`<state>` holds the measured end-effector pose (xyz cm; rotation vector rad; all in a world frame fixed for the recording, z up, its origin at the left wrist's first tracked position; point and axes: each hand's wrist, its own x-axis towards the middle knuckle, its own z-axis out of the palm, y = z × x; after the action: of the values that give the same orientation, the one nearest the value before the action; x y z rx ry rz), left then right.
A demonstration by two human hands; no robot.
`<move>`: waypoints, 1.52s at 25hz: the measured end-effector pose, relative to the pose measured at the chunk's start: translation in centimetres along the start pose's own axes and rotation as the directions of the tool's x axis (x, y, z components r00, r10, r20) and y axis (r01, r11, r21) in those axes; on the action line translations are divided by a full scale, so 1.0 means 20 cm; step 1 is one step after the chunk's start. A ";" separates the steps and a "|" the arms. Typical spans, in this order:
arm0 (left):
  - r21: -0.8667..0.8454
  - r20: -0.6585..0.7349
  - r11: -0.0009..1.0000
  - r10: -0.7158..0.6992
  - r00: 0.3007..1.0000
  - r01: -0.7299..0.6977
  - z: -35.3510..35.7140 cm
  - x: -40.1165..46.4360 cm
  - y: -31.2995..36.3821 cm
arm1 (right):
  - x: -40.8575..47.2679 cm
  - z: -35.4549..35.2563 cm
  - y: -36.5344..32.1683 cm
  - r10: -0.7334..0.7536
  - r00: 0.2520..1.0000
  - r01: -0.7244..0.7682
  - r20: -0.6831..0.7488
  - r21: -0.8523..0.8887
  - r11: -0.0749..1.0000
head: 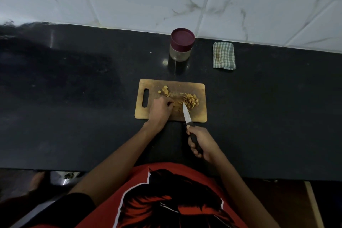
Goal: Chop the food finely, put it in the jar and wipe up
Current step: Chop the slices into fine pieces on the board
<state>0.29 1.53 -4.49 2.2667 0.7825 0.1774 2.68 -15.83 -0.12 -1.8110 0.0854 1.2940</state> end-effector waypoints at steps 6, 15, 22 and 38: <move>-0.018 0.002 1.000 0.001 1.000 -0.001 -0.02 -0.01 0.01 | 0.10 0.12 -0.06 -0.215 0.975 0.169 -0.052 -0.448 0.878; -0.011 0.011 0.999 0.050 0.999 -0.050 -0.05 -0.01 0.01 | 0.19 0.15 -0.10 -0.264 0.960 0.130 -0.093 -0.687 0.715; 0.037 0.072 0.996 0.076 0.994 -0.079 -0.03 0.01 -0.02 | 0.20 0.16 -0.10 -0.285 0.953 0.126 -0.108 -0.712 0.691; 0.101 0.079 0.989 0.104 0.991 -0.112 -0.02 0.03 -0.01 | 0.20 0.20 -0.09 -0.290 0.947 0.091 -0.140 -0.747 0.658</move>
<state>0.46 2.24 -4.44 2.4026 0.6446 0.1046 2.49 -10.40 -2.52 -2.5832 -0.5708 0.9925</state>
